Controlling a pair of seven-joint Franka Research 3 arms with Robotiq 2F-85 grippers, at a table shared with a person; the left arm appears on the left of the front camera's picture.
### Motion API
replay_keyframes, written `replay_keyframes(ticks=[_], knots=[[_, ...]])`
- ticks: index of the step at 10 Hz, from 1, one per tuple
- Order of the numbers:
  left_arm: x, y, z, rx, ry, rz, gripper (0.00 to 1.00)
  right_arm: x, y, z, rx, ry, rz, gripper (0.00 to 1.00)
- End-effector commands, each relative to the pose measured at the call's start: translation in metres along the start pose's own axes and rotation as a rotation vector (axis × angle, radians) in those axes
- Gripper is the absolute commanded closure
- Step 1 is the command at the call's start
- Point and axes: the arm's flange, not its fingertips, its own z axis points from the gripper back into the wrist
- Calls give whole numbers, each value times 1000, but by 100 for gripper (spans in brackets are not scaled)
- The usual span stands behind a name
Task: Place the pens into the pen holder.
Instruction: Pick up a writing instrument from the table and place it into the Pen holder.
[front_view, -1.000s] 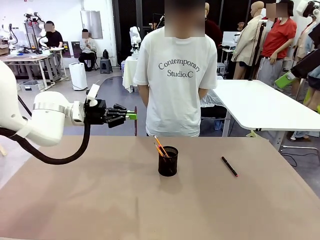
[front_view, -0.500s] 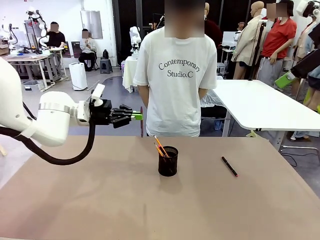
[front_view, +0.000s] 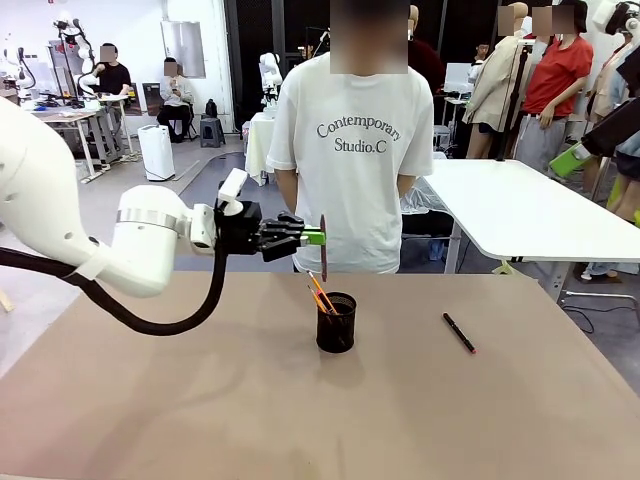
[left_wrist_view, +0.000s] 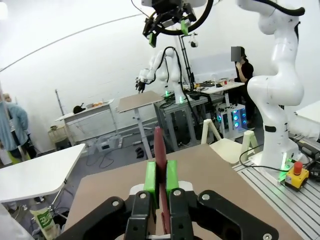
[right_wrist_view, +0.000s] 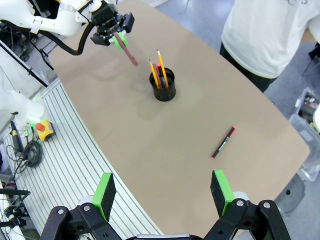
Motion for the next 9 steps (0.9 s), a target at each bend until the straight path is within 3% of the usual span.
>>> replay_keyframes(ticks=[1, 4, 9], knots=[[-11, 12, -5, -12, -31, -17, 100, 2, 1, 1, 11, -13, -4, 0], [-47, 25, -19, -18, 21, -71, 100, 2, 1, 1, 11, -13, -4, 0], [-91, 39, -22, 3, -15, -54, 100, 2, 1, 1, 11, -13, -4, 0]])
